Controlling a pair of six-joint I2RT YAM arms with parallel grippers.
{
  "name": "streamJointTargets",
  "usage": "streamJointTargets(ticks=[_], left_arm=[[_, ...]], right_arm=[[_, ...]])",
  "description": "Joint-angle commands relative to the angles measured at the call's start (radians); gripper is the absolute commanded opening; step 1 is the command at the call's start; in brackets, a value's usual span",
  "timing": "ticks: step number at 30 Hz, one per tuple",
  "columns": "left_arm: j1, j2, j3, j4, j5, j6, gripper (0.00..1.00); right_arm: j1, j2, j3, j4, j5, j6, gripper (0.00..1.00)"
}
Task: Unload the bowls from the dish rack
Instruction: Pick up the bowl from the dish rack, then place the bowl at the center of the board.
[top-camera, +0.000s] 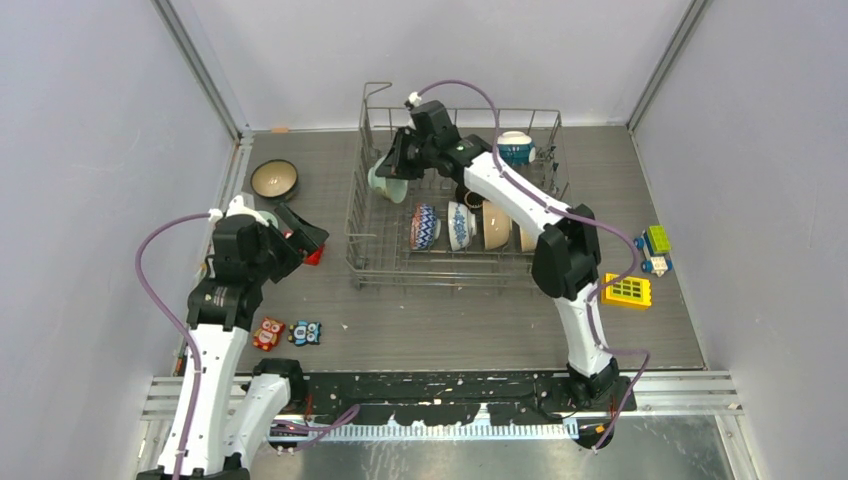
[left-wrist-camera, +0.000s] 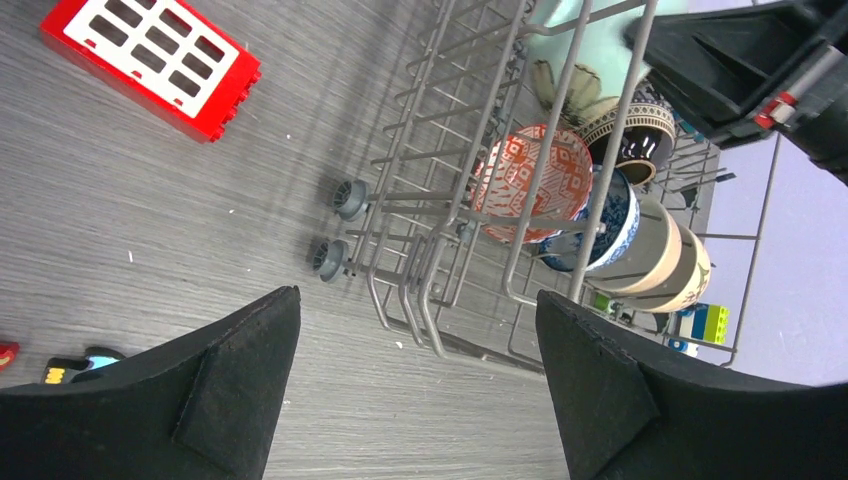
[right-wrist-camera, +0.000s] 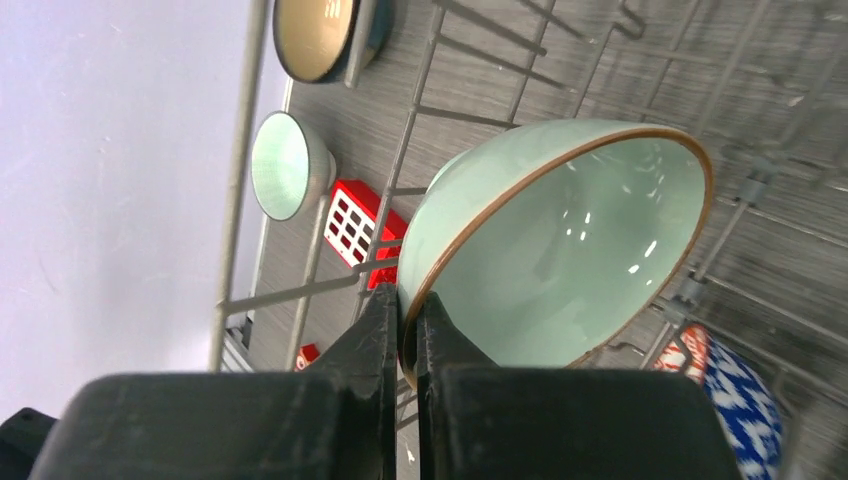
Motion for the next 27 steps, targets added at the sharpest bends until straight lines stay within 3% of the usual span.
streamJointTargets(ticks=[1, 8, 16, 21, 24, 27], left_arm=[[-0.003, -0.016, 0.055, -0.003, -0.009, 0.011, 0.88], [-0.003, -0.02, 0.078, -0.017, -0.006, 0.008, 0.89], [-0.003, 0.007, 0.129, -0.008, -0.028, 0.001, 0.99], [-0.003, 0.031, 0.16, 0.023, -0.004, -0.023, 1.0], [-0.001, 0.048, 0.172, 0.077, 0.086, -0.017, 1.0], [-0.003, 0.063, 0.198, 0.12, 0.177, -0.014, 1.0]], right_arm=[[-0.039, -0.161, -0.03, 0.065, 0.001, 0.0, 0.01], [-0.08, -0.256, -0.119, 0.144, -0.021, 0.045, 0.01], [-0.086, -0.43, -0.123, 0.081, -0.023, -0.02, 0.01], [-0.073, -0.611, -0.18, 0.057, -0.047, -0.078, 0.01], [0.002, -0.697, -0.178, -0.018, -0.036, -0.187, 0.01], [0.192, -0.734, -0.09, -0.196, 0.107, -0.377, 0.01]])
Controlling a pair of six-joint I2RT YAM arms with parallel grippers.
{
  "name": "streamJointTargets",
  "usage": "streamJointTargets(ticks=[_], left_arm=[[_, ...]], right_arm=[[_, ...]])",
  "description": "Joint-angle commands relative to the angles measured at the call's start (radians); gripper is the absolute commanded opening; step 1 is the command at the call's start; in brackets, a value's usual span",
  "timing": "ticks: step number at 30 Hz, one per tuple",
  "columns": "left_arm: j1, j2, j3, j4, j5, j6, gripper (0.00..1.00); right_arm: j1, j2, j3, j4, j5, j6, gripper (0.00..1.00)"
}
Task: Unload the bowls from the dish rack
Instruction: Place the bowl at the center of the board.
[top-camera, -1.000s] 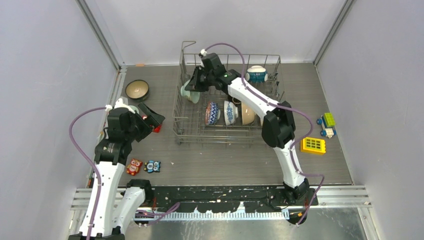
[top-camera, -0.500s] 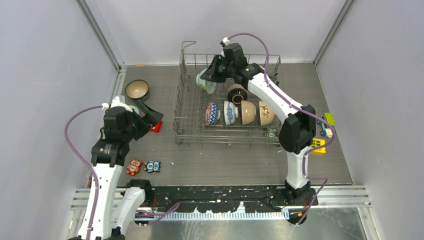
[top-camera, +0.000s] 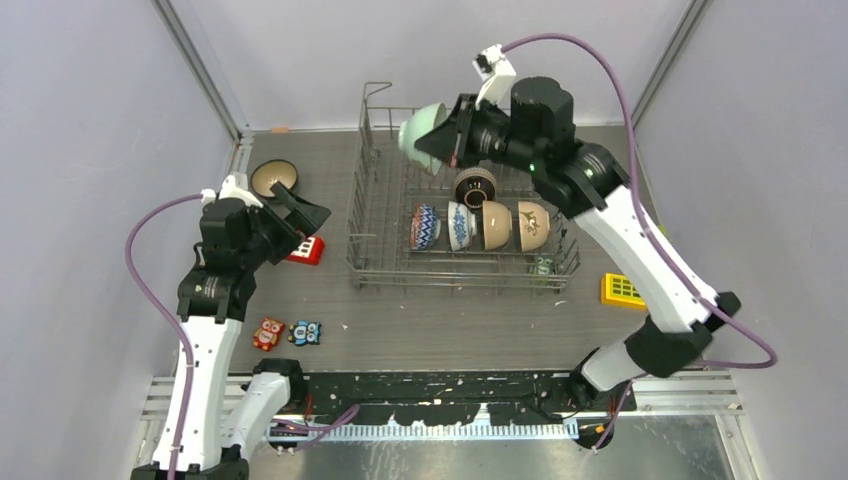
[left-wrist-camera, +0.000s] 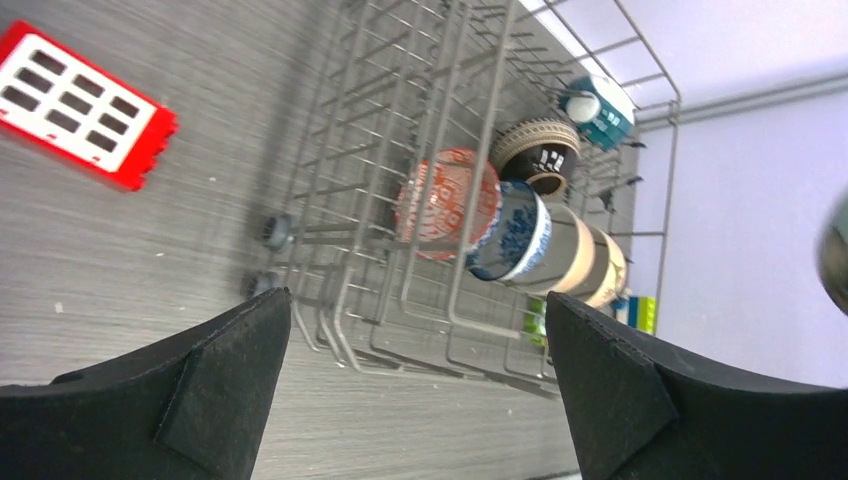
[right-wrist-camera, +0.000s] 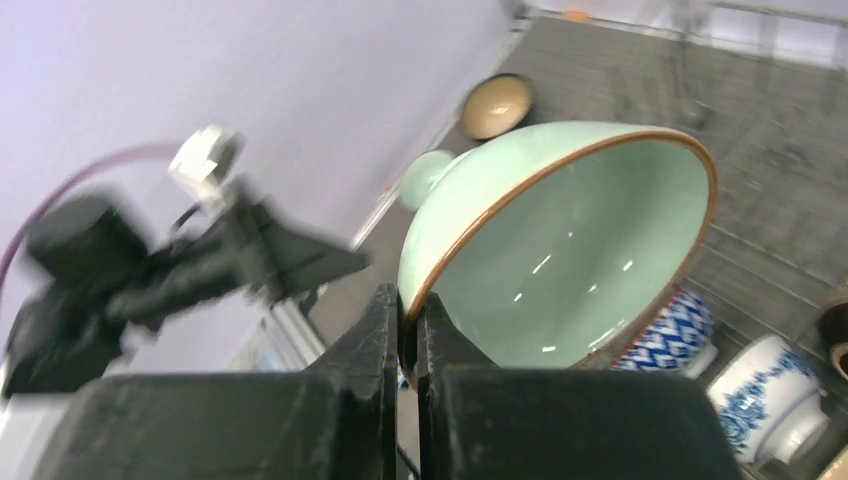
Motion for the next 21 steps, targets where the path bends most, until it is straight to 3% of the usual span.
streamJointTargets(ticks=[1, 6, 11, 14, 17, 21], left_arm=[[-0.004, 0.021, 0.084, 0.103, 0.166, 0.013, 1.0], [-0.005, 0.017, 0.156, 0.086, 0.248, 0.073, 1.0], [-0.042, 0.011, 0.229, 0.006, 0.286, 0.172, 1.0], [-0.092, 0.013, 0.238, -0.012, 0.307, 0.201, 1.0], [-0.173, 0.028, 0.248, -0.051, 0.287, 0.233, 1.0], [-0.385, 0.072, 0.321, -0.196, 0.094, 0.305, 1.0]], right_arm=[[0.253, -0.09, 0.123, -0.153, 0.133, -0.285, 0.01], [0.507, -0.173, 0.045, -0.279, 0.357, -0.467, 0.01], [0.764, -0.287, -0.227, -0.278, 0.564, -0.64, 0.01], [0.844, -0.316, -0.361, -0.261, 0.623, -0.673, 0.01], [0.898, -0.326, -0.458, -0.251, 0.659, -0.701, 0.01], [0.954, -0.324, -0.534, -0.256, 0.69, -0.731, 0.01]])
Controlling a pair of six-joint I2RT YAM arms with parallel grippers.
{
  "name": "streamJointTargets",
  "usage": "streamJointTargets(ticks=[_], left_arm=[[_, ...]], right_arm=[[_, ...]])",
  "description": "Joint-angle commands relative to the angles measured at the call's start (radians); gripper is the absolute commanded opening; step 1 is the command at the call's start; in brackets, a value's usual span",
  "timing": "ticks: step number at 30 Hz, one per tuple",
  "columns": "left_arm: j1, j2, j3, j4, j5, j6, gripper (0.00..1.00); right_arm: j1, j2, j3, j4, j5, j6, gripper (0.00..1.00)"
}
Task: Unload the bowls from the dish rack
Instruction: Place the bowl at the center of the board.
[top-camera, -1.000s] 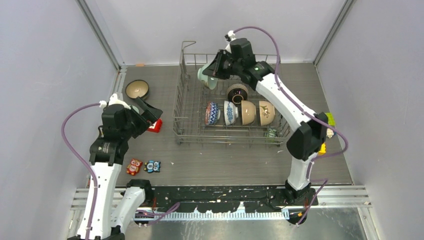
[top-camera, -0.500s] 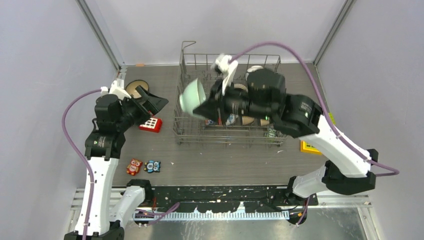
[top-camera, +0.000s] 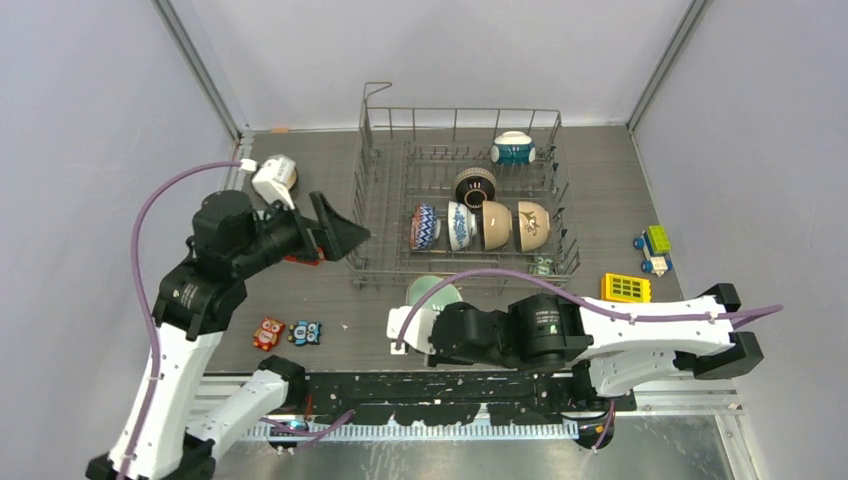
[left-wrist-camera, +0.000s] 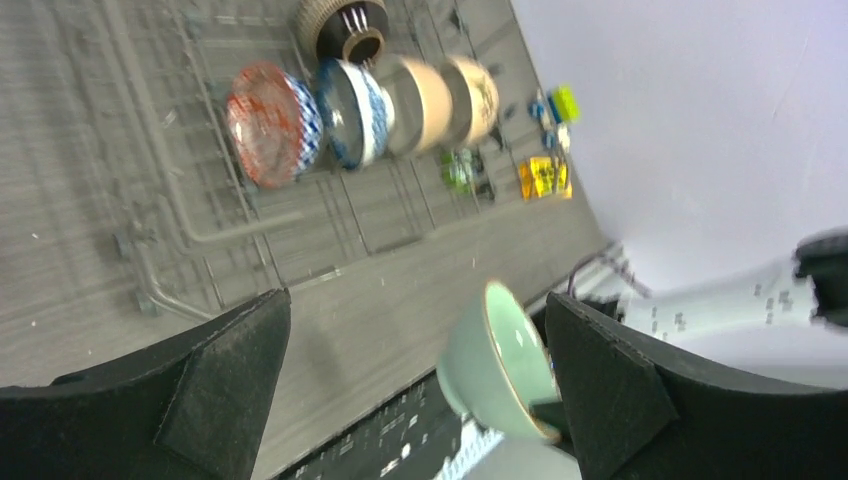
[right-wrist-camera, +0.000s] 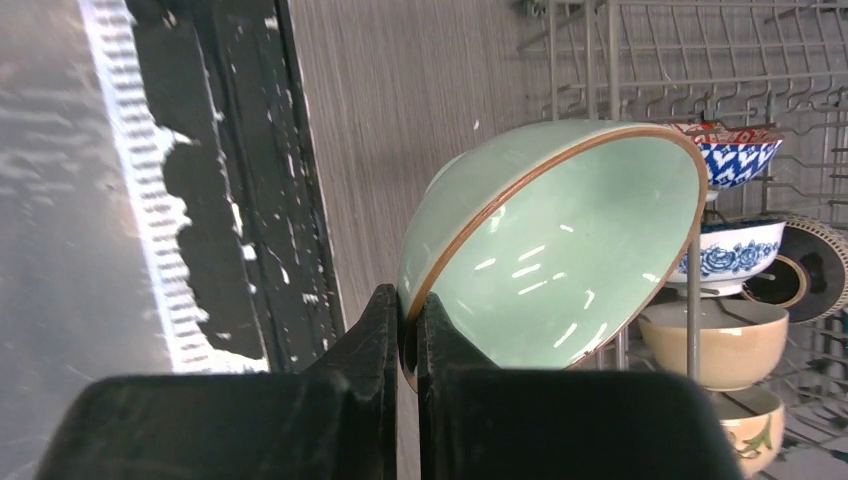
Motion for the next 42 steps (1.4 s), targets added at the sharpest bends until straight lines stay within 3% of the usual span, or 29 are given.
streamJointTargets(ticks=[1, 11, 14, 16, 29, 38, 42], left_arm=[[-0.217, 0.048, 0.104, -0.183, -0.194, 0.114, 1.0], [-0.718, 0.195, 0.202, -0.432, -0.594, 0.069, 0.95], [-0.88, 0.298, 0.307, -0.498, -0.718, 0.065, 0.96], [-0.932, 0.364, 0.369, -0.535, -0.749, 0.077, 0.96], [-0.963, 0.533, 0.456, -0.682, -0.651, 0.166, 0.91], [-1.018, 0.57, 0.433, -0.631, -0.557, 0.188, 0.87], [-1.02, 0.583, 0.417, -0.612, -0.523, 0.198, 0.78]], right_arm=[[0.057, -0.04, -0.021, 0.078, 0.133, -0.091, 0.01], [0.265, 0.017, -0.092, -0.027, 0.309, -0.161, 0.01], [0.291, 0.04, -0.085, -0.056, 0.31, -0.177, 0.01], [0.303, 0.053, -0.072, -0.069, 0.304, -0.184, 0.01], [0.349, 0.119, -0.023, -0.132, 0.32, -0.235, 0.01], [0.351, 0.139, -0.013, -0.12, 0.316, -0.268, 0.01], [0.351, 0.144, -0.01, -0.121, 0.316, -0.272, 0.01]])
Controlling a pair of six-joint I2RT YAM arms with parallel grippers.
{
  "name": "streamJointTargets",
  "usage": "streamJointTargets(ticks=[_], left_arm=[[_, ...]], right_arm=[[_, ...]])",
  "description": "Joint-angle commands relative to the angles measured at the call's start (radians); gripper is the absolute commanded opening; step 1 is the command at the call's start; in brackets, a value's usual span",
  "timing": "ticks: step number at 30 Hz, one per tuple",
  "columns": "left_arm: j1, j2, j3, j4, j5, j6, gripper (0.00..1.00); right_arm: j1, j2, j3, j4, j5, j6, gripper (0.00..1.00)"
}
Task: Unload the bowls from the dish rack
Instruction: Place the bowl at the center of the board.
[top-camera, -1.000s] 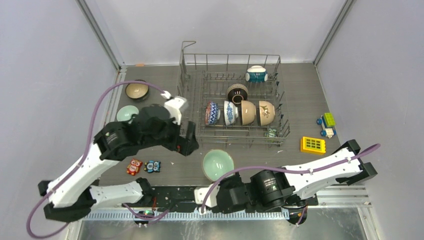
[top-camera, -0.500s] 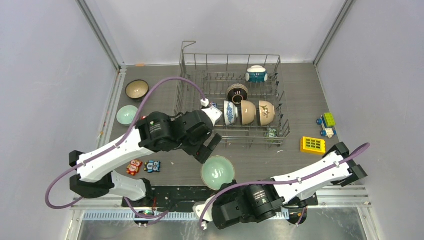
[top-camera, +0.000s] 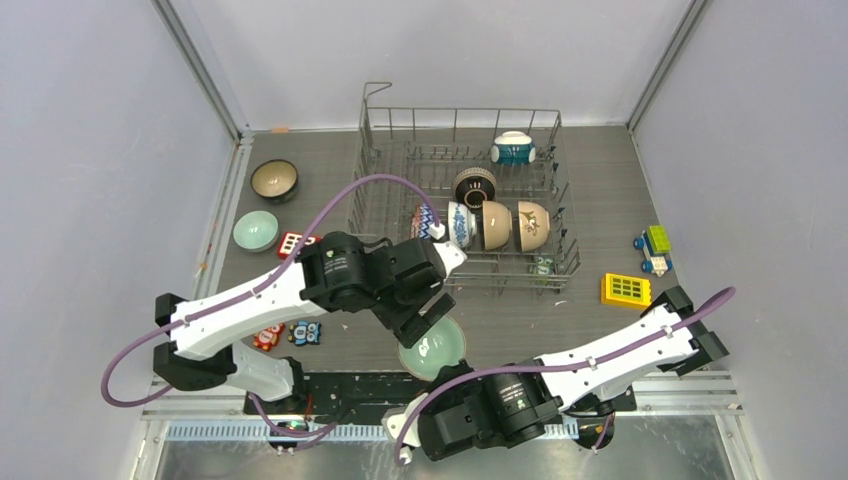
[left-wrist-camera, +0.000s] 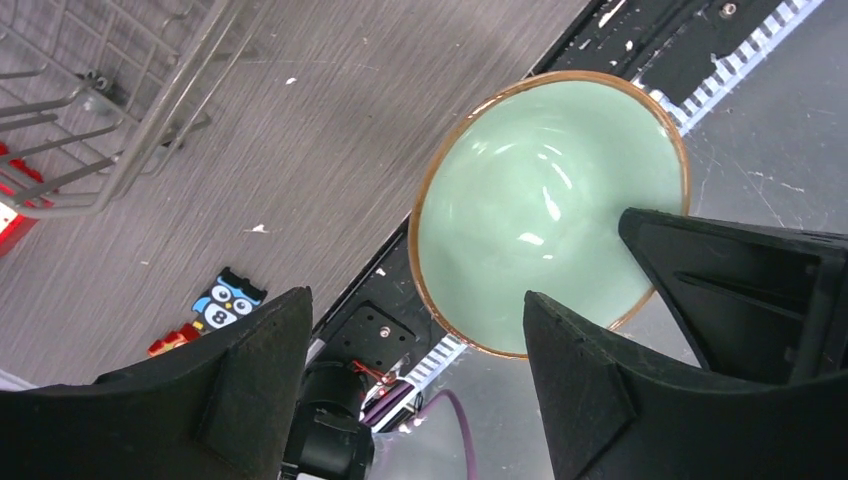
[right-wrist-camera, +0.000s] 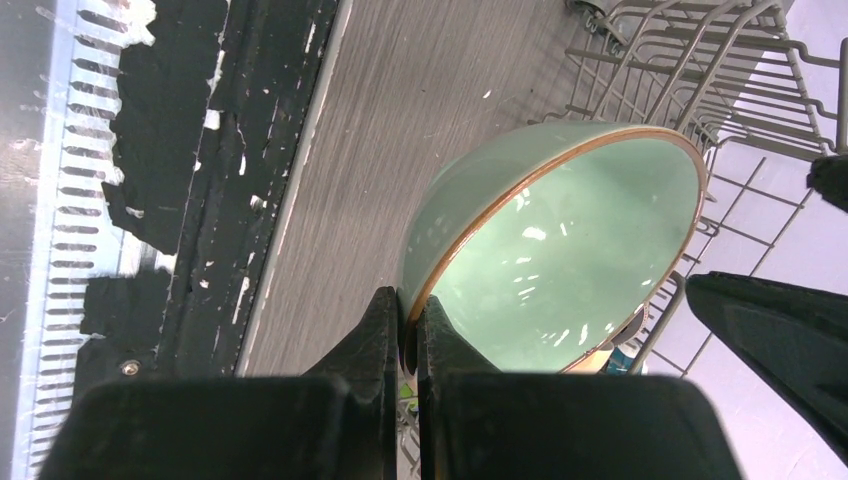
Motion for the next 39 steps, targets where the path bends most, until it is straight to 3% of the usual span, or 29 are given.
streamJointTargets(ticks=[1, 6, 10, 17, 27, 34, 35, 38, 39], left_arm=[[-0.003, 0.011, -0.003, 0.041, 0.067, 0.033, 0.74], [-0.006, 0.028, -0.03, 0.037, 0.099, 0.038, 0.62], [-0.008, 0.032, -0.058, 0.036, 0.111, 0.039, 0.6], [-0.012, 0.036, -0.085, 0.049, 0.113, 0.036, 0.42], [-0.012, 0.038, -0.086, 0.058, 0.103, 0.028, 0.01], [-0.012, 0.033, -0.093, 0.066, 0.097, 0.017, 0.0], [-0.011, 0.035, -0.095, 0.067, 0.097, 0.016, 0.05], [-0.012, 0.037, -0.097, 0.069, 0.101, 0.016, 0.41], [-0.011, 0.037, -0.097, 0.07, 0.103, 0.016, 0.49]], right_arm=[[0.006, -0.009, 0.056, 0.021, 0.069, -0.037, 0.01], [0.007, -0.005, 0.061, 0.012, 0.07, -0.035, 0.01], [0.006, 0.0, 0.066, 0.012, 0.073, -0.037, 0.01], [0.007, 0.004, 0.067, 0.015, 0.074, -0.043, 0.01], [0.008, 0.013, 0.068, 0.013, 0.083, -0.029, 0.01], [0.009, 0.01, 0.065, 0.022, 0.084, -0.027, 0.01], [0.009, 0.008, 0.065, 0.023, 0.083, -0.03, 0.01], [0.011, 0.001, 0.06, 0.031, 0.083, -0.037, 0.01], [0.011, -0.001, 0.059, 0.033, 0.084, -0.039, 0.01]])
